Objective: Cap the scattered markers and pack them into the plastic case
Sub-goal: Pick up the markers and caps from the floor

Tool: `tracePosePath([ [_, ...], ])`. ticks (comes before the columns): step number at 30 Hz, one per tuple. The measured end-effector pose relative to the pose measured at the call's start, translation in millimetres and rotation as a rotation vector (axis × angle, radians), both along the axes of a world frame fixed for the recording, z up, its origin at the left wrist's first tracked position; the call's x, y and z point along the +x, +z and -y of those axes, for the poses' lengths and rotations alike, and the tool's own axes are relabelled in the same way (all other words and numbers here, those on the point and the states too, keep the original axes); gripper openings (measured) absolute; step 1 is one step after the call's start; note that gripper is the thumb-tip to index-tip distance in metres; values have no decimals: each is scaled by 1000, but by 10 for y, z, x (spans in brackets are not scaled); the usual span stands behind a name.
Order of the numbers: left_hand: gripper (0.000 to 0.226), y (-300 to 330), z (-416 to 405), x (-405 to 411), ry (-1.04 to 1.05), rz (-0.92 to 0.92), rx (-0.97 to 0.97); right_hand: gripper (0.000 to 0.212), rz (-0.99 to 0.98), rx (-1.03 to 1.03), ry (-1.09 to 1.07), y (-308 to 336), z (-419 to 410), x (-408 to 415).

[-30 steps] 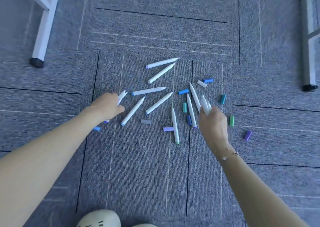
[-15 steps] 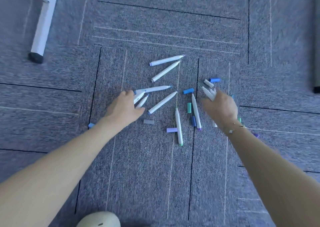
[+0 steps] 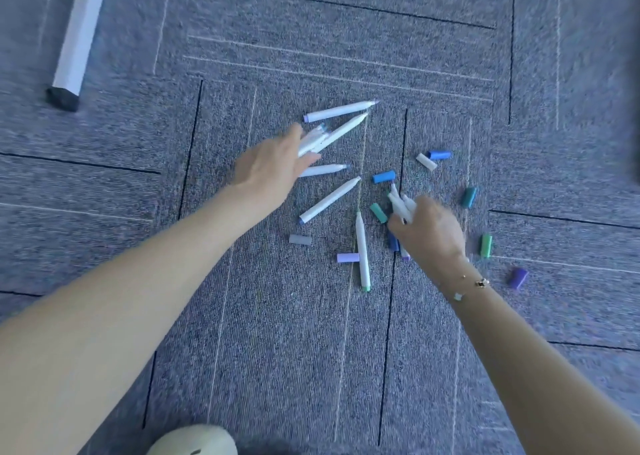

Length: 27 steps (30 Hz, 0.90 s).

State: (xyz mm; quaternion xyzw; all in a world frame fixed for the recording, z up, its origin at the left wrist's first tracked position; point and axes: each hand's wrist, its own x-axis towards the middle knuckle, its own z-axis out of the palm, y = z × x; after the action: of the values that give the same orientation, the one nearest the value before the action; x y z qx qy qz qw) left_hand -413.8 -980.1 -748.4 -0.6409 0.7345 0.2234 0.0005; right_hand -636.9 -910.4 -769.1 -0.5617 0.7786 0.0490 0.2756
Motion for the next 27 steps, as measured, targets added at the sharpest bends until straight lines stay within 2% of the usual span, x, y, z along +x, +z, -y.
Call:
tracePosePath([
  [3, 38, -41, 89, -92, -95, 56, -41, 26, -40, 18, -21, 58, 25, 24],
  [8, 41, -178, 1, -85, -66, -66, 128, 21, -113, -84, -21, 232, -113, 218],
  [10, 38, -164, -32, -74, -23, -98, 182, 17, -61, -115, -29, 242, -211, 334],
  [12, 41, -127, -37, -89, -66, -48, 218, 23, 16, -120, -72, 216, -280, 453],
  [16, 40, -66, -3, -113, -112, 35, 197, 31, 26, -40, -115, 127, -316, 588],
  [20, 31, -21, 59, -206, -155, -74, 228, 24, 62, 75, -134, 105, -271, 555],
  [22, 32, -23, 41, -283, -189, -57, 271, 23, 74, 90, -126, 124, -274, 515],
  [27, 31, -113, -57, -415, -127, 7, 433, 28, 153, -120, -292, 272, -349, 267],
])
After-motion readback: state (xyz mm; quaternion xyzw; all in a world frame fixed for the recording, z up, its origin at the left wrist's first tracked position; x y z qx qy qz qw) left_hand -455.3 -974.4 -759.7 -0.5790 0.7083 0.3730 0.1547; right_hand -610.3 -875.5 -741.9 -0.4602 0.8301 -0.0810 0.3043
